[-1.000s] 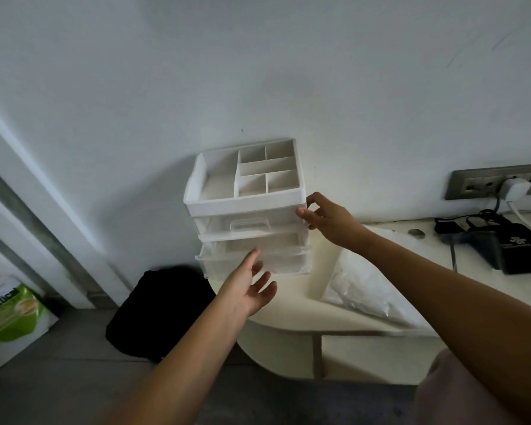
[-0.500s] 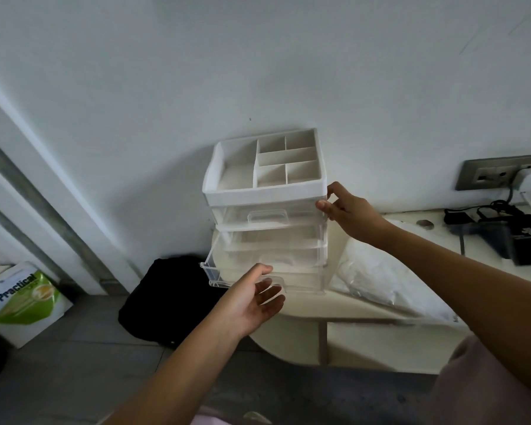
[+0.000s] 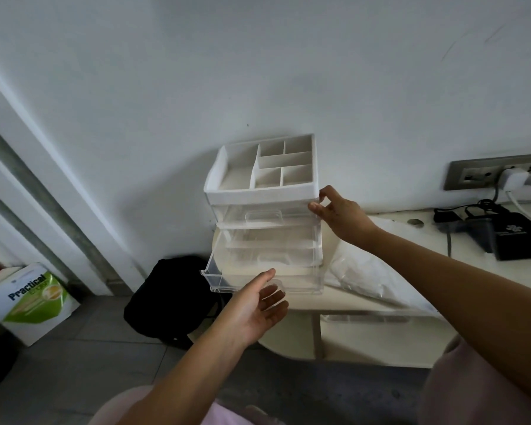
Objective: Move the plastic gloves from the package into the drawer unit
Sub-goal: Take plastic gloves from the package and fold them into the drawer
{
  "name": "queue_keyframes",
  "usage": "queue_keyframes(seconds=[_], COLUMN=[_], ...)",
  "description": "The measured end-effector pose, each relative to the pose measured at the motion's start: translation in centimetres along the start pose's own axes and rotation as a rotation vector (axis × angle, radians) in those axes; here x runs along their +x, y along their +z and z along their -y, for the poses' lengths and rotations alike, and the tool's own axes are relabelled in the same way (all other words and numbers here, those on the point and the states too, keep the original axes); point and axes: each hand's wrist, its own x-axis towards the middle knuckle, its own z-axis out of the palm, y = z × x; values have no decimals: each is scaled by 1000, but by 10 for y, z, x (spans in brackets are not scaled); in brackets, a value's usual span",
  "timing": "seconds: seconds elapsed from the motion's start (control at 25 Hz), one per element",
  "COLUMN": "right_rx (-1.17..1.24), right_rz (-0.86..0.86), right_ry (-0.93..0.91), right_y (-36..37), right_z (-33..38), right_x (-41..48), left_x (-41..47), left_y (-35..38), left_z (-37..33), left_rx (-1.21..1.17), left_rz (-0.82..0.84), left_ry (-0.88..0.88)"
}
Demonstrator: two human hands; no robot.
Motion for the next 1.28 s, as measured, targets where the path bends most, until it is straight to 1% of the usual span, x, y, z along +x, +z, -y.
queue_keyframes(seconds=[0.12, 0.24, 0.36, 0.44, 0.52, 0.56, 0.68, 0.72, 0.76, 0.8, 0.88, 0.92, 0.96, 1.04, 1.12, 1.16, 1.2, 1.28], right_rx=[69, 42, -135, -247, -310, -341, -451, -459, -409, -312, -116, -38, 44, 256, 514, 575, 560, 326], right_rz=[102, 105, 90, 81, 63, 57, 119, 149, 181, 212, 276, 315, 341, 364, 321, 289, 262, 274], right_ry=[11, 35, 88, 168, 289, 370, 602, 661, 710, 743, 751, 727, 691, 651, 707, 753, 788, 784], right_y=[-11, -34, -71, -94, -111, -118, -129, -130, -129, -127, -125, -125, -125, -125, -123, -120, -117, -111], right_z=[-5, -22, -49, -70, -91, -103, -134, -142, -148, -151, -154, -155, -153, -152, -154, -154, -153, -155], right_x=[-5, -13, -23, -37, -52, -59, -78, -84, -90, -96, -107, -111, -114, -117, -117, -118, -119, -119], left_x=[-7, -14, -17, -12, -2, 6, 38, 51, 64, 76, 92, 98, 103, 111, 117, 118, 116, 115], left_y=[13, 31, 59, 82, 105, 117, 145, 150, 154, 155, 158, 158, 156, 152, 149, 149, 150, 152], left_z=[6, 15, 30, 41, 51, 58, 78, 84, 89, 91, 97, 101, 105, 113, 119, 120, 121, 121], left_rx=[102, 246, 474, 615, 757, 864, 1269, 1398, 1533, 1670, 1847, 1864, 1845, 1804, 1822, 1793, 1766, 1718], left_rz=[24, 45, 149, 240, 300, 310, 247, 236, 230, 213, 183, 172, 158, 116, 46, 22, 29, -11], left_ry=[-9, 4, 32, 76, 205, 320, 796, 931, 1003, 1009, 903, 892, 926, 1045, 1072, 1076, 1069, 1123])
